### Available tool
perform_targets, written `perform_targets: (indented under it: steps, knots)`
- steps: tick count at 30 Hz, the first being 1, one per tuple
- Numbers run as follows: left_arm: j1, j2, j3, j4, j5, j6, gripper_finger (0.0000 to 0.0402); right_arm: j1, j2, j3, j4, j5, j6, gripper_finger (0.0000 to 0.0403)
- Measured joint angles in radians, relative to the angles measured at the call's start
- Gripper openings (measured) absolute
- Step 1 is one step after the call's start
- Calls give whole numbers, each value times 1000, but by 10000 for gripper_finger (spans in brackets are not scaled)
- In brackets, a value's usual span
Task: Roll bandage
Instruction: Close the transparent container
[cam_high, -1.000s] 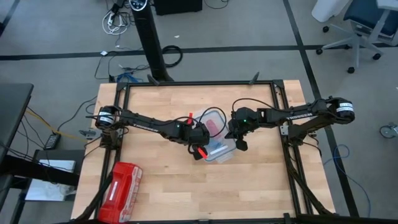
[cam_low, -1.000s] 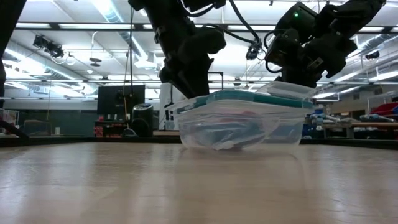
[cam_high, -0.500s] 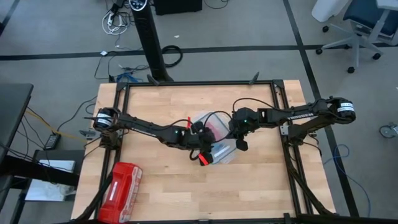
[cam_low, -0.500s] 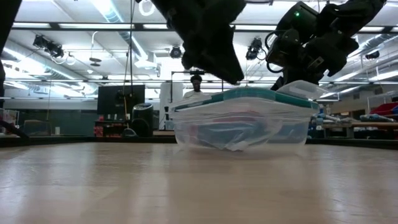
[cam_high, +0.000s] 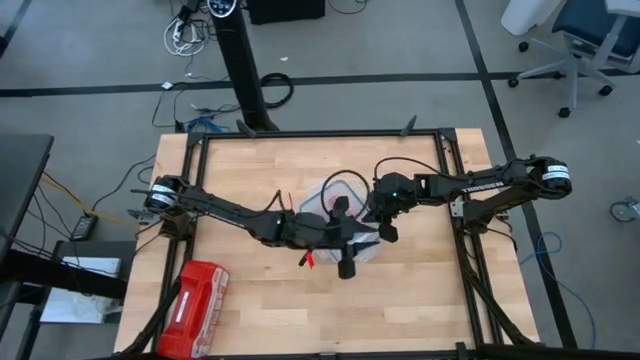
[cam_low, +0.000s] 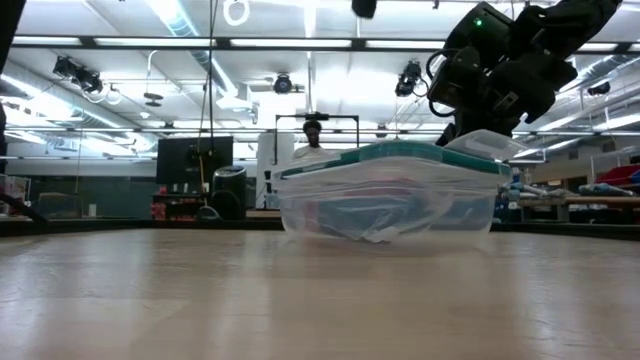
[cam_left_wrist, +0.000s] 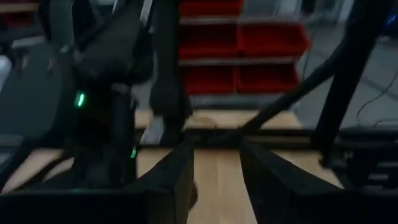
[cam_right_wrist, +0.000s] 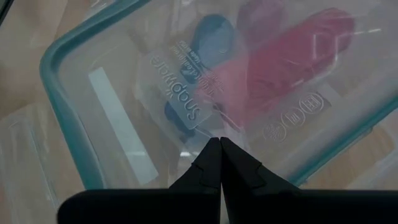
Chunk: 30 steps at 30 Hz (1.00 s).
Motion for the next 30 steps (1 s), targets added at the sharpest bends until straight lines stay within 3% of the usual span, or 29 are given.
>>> perform_targets:
  steps: [7, 16, 24, 30]
  knots:
    - [-6, 0, -123, 339, 196, 14, 135, 0, 1, -1, 13, 0, 2, 3]
    - [73, -5, -383, 586, 232, -138, 135, -1, 1, -1, 15, -16, 22, 2]
    - [159, -71, -596, 539, 118, -341, 135, -1, 1, -1, 14, -18, 24, 2]
    - [169, -166, -616, 182, 18, -362, 135, -1, 0, -1, 17, -5, 28, 2]
